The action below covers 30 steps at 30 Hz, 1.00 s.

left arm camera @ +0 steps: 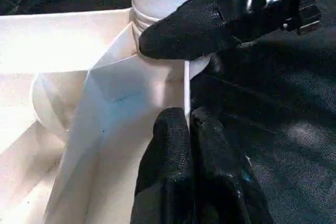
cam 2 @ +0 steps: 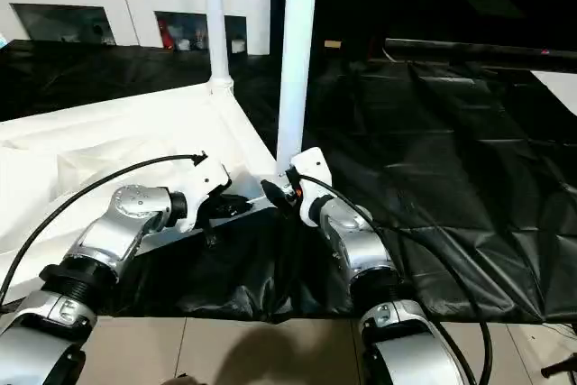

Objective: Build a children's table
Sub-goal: Rotate leg to tighten

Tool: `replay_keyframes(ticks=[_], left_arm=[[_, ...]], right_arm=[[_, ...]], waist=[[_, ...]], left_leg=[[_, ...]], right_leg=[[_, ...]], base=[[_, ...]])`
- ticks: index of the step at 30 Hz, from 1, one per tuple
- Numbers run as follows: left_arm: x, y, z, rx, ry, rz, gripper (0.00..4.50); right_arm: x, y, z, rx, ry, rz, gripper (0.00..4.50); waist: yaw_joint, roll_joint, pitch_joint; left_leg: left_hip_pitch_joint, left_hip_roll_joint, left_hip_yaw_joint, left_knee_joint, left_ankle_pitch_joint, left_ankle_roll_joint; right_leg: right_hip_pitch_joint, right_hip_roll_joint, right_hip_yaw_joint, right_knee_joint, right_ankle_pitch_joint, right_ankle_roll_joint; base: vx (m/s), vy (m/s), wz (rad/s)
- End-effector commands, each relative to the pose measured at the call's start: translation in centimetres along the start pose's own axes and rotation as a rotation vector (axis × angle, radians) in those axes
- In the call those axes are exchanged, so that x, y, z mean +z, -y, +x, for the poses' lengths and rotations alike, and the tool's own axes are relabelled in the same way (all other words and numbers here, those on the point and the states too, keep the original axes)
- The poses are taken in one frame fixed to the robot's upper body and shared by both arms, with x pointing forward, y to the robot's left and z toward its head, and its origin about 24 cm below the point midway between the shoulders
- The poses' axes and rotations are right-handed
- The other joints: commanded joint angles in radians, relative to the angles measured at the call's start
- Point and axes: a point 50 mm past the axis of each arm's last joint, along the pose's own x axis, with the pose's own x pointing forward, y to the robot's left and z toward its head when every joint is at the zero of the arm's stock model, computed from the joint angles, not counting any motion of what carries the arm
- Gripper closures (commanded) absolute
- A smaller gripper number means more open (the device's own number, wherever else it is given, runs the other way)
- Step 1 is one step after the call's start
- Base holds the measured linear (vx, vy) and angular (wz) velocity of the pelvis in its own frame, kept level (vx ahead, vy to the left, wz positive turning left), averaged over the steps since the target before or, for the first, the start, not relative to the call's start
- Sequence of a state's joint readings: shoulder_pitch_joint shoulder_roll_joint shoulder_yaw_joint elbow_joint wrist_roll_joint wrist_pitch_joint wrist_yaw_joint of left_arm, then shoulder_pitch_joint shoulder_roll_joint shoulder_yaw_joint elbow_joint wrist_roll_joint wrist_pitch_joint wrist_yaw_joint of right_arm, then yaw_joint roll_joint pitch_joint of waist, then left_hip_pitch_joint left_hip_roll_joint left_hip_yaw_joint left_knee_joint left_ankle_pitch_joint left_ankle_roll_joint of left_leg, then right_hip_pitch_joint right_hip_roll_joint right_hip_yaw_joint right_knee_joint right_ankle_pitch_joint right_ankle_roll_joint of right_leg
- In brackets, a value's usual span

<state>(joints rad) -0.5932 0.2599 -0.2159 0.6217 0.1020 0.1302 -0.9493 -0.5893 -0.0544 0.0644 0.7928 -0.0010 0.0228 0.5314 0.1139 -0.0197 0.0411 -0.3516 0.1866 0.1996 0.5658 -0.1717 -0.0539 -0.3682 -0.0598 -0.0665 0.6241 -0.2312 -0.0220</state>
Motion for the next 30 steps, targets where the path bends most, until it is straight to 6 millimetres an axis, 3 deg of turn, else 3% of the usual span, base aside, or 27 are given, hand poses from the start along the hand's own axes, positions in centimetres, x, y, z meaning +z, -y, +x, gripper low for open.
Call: replay_keyframes(ticks=[1, 4, 5, 6, 8, 16, 18, 24, 25, 27, 30], left_arm=[[1.5, 1.9, 1.4, -0.13, 0.074, 0.067, 4.5], [1.3, 1.9, 0.5, -0.176, 0.085, 0.067, 4.5], [1.3, 2.1, 0.0, -0.216, 0.101, 0.062, 4.5], [1.3, 2.1, -0.1, -0.229, 0.106, 0.061, 4.5], [1.3, 2.2, -0.4, -0.253, 0.112, 0.056, 4.5], [0.8, 2.0, -2.1, -0.357, 0.087, 0.053, 4.5], [0.6, 2.0, -2.5, -0.388, 0.071, 0.057, 4.5], [0.7, 1.9, -2.8, -0.406, 0.064, 0.057, 4.5], [0.7, 1.8, -2.8, -0.411, 0.061, 0.055, 4.5], [0.6, 1.9, -2.9, -0.422, 0.056, 0.056, 4.5], [0.7, 1.8, -2.8, -0.423, 0.056, 0.057, 4.5]], right_arm=[[-0.1, -2.2, 0.6, 0.169, -0.018, -0.066, 0.45], [-0.1, -1.1, -0.4, 0.225, -0.029, -0.124, 0.45], [0.1, -0.5, -0.9, 0.264, -0.031, -0.141, 0.45], [0.2, -0.3, -1.1, 0.279, -0.032, -0.146, 0.45], [0.2, -0.2, -1.4, 0.327, -0.039, -0.162, 0.45], [-0.3, -0.2, -3.6, 0.621, -0.133, -0.243, 0.45], [-0.4, -0.2, -3.9, 0.662, -0.154, -0.254, 0.71], [-0.3, -0.1, -4.2, 0.697, -0.166, -0.244, 1.3], [-0.2, -0.1, -4.2, 0.705, -0.165, -0.25, 1.4], [-0.2, -0.1, -4.3, 0.717, -0.162, -0.242, 1.6], [-0.3, -0.2, -4.3, 0.722, -0.163, -0.239, 1.67]], waist=[[0.0, 0.002, -0.047], [0.003, -0.004, -0.055], [0.007, -0.003, -0.059], [0.006, -0.009, -0.064], [0.007, -0.006, -0.061], [0.013, -0.004, -0.05], [0.013, -0.003, -0.049], [0.02, -0.004, -0.053], [0.023, 0.003, -0.053], [0.025, 0.0, -0.055], [0.027, 0.003, -0.055]], left_leg=[[0.009, 0.062, -0.036, -0.068, -0.239, 0.002], [0.004, 0.059, -0.028, -0.056, -0.147, 0.037], [-0.002, 0.059, -0.029, -0.052, -0.108, 0.055], [-0.008, 0.056, -0.027, -0.044, -0.055, 0.081], [-0.01, 0.054, -0.024, -0.039, -0.033, 0.111], [-0.005, 0.062, -0.025, -0.048, -0.153, 0.073], [-0.002, 0.064, -0.026, -0.05, -0.163, 0.06], [-0.001, 0.063, -0.025, -0.047, -0.138, 0.061], [0.0, 0.062, -0.026, -0.046, -0.136, 0.06], [-0.002, 0.062, -0.026, -0.045, -0.13, 0.062], [-0.001, 0.062, -0.027, -0.045, -0.129, 0.062]], right_leg=[[0.024, -0.108, 0.065, -0.09, -0.18, -0.168], [0.029, -0.101, 0.062, -0.071, -0.011, -0.2], [0.035, -0.102, 0.059, -0.061, 0.055, -0.21], [0.038, -0.095, 0.056, -0.049, 0.145, -0.217], [0.031, -0.091, 0.053, -0.045, 0.203, -0.232], [0.027, -0.098, 0.054, -0.069, -0.047, -0.213], [0.025, -0.098, 0.054, -0.072, -0.078, -0.21], [0.025, -0.098, 0.055, -0.065, -0.027, -0.226], [0.025, -0.099, 0.056, -0.064, -0.022, -0.227], [0.026, -0.097, 0.055, -0.062, -0.001, -0.228], [0.026, -0.098, 0.053, -0.061, 0.012, -0.234]], base=[[0.0, 0.0, 0.0], [0.0, 0.0, 0.0], [0.0, 0.0, 0.0], [0.0, 0.0, 0.0], [0.0, 0.0, 0.0], [0.0, 0.0, 0.0], [0.0, 0.0, 0.0], [0.0, 0.0, 0.0], [0.0, 0.0, 0.0], [0.0, 0.0, 0.0], [0.0, 0.0, 0.0]])
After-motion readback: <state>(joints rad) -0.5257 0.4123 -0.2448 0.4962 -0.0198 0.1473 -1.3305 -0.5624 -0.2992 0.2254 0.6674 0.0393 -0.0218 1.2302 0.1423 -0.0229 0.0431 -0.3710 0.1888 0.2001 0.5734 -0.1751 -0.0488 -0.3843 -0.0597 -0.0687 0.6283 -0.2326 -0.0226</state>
